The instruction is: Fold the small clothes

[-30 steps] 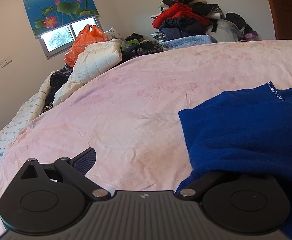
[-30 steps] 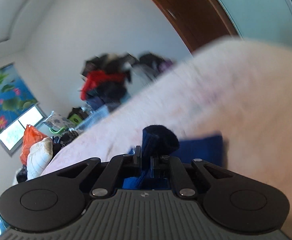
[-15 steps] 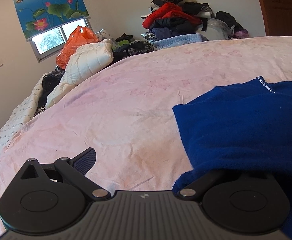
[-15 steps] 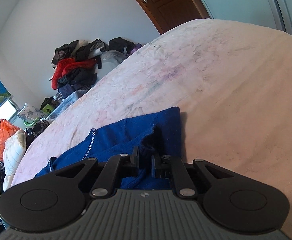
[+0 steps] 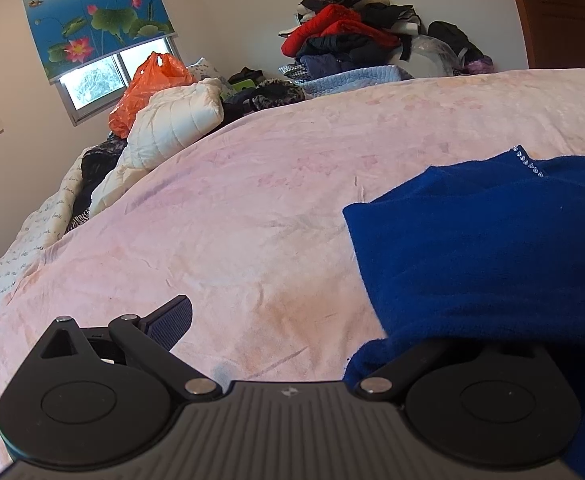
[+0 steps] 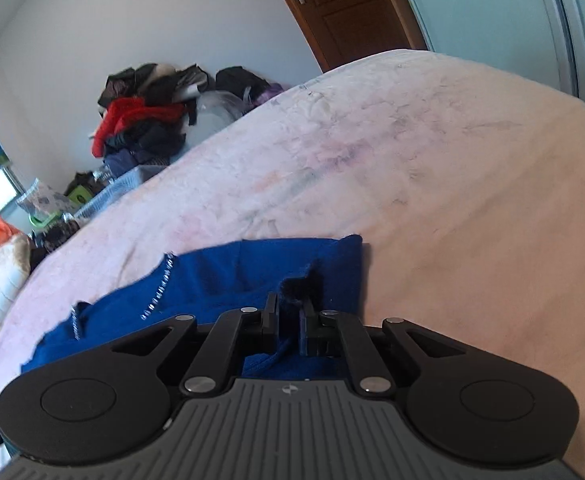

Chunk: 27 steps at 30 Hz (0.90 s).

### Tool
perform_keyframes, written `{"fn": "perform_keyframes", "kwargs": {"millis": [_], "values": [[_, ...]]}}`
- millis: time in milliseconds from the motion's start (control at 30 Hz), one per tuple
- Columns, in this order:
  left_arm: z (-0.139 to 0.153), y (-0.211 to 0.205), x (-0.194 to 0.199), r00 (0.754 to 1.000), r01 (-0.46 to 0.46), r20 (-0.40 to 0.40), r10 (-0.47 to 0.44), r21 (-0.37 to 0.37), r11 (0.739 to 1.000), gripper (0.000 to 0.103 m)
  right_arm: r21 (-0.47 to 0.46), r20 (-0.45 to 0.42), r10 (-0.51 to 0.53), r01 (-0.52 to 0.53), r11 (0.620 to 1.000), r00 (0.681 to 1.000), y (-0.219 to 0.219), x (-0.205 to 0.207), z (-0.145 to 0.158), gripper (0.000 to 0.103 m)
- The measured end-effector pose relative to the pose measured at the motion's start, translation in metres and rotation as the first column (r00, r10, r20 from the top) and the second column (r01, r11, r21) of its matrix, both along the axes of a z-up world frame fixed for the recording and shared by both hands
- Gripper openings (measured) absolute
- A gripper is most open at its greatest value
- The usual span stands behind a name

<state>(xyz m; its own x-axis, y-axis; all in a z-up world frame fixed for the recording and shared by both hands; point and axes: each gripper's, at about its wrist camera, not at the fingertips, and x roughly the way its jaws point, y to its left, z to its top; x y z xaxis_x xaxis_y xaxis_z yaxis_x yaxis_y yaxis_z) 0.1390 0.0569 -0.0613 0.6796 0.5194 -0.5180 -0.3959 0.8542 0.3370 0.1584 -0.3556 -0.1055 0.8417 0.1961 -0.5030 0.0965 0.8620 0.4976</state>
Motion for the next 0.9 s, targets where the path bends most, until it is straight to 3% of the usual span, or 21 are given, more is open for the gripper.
{"fn": "perform_keyframes", "kwargs": {"millis": [67,167,300,433,733,900], "values": [[0.000,0.000,0.001,1.000,-0.001,-0.004,0.001,-0.004,1.000,0.103,-0.033,0.041,0.010,-0.009,0.999,0.999,0.006,-0.006,0.007,0.014],[0.001,0.000,0.000,1.000,0.002,-0.004,-0.002,-0.004,1.000,0.103,-0.076,-0.013,0.009,-0.010,0.997,1.000,0.008,0.001,0.004,0.014],[0.002,0.001,-0.002,1.000,0.013,-0.004,-0.013,-0.003,1.000,0.103,-0.022,-0.033,-0.002,0.001,1.000,0.999,0.001,0.001,-0.005,0.013],[0.002,0.002,-0.004,0.999,0.034,-0.010,-0.034,0.007,0.999,0.103,-0.034,-0.043,-0.002,0.000,0.999,0.999,0.002,0.002,-0.006,0.016],[0.003,0.005,-0.024,0.985,0.171,-0.015,-0.170,0.060,0.984,0.103,-0.022,-0.048,-0.002,0.001,1.000,0.999,-0.003,0.000,-0.005,0.013],[0.002,0.003,-0.026,0.978,0.210,-0.011,-0.210,0.098,0.973,0.103,-0.106,-0.013,-0.042,0.040,0.994,0.999,0.005,-0.005,0.004,0.026]]}}
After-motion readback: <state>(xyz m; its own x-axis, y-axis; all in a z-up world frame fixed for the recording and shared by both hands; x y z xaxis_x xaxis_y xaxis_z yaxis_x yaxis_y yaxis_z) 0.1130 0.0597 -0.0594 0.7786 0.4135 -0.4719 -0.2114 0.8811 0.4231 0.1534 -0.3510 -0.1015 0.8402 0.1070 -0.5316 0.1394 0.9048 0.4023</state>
